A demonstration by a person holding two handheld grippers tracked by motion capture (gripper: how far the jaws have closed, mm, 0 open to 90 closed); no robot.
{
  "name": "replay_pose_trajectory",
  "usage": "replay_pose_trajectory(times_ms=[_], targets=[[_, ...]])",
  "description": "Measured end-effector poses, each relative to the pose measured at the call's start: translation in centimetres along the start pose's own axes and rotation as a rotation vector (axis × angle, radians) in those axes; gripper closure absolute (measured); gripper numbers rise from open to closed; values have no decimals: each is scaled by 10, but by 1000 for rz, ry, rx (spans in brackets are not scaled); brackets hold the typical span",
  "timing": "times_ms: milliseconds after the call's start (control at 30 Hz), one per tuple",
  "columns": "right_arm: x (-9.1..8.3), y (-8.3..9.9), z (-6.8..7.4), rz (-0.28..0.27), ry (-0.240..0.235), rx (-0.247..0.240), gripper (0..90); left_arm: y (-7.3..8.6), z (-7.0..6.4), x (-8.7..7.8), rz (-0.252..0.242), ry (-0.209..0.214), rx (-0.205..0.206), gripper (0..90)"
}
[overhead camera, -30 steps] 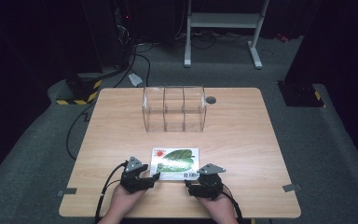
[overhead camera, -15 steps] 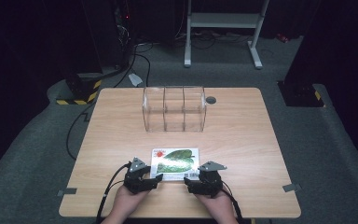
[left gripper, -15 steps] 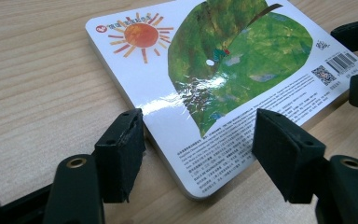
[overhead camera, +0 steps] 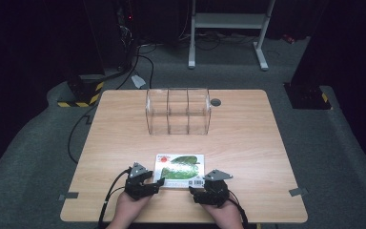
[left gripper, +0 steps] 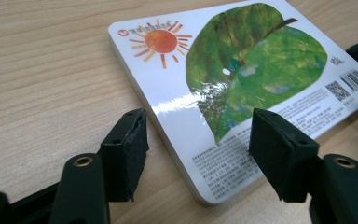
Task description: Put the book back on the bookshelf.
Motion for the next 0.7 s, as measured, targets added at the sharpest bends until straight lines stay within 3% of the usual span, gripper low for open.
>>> replay_pose_trajectory(times_ms=[233, 367, 500, 700], targets=[[0, 0, -1, -4, -2, 11, 249, -6, 4, 5, -20, 1, -63, 356], [0, 0, -1, -3, -2, 19, 249, -6, 1, 8, -19, 14, -73, 382], [1, -1, -2, -3, 2, 12, 249, -7, 0, 8, -18, -5, -68, 397], [2, -1, -2, -4, 2, 20, 249, -9, 0, 4, -48, -5, -74, 414]])
Point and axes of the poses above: each handheld gripper's, and its own axes: x roughly forward along the jaws, y roughly out of its underside, z roughly to its left, the point moved 3 cm from there along x, roughly forward along the jaws, and after that the axes turned 4 degrees about -z, right-handed, at the moved point
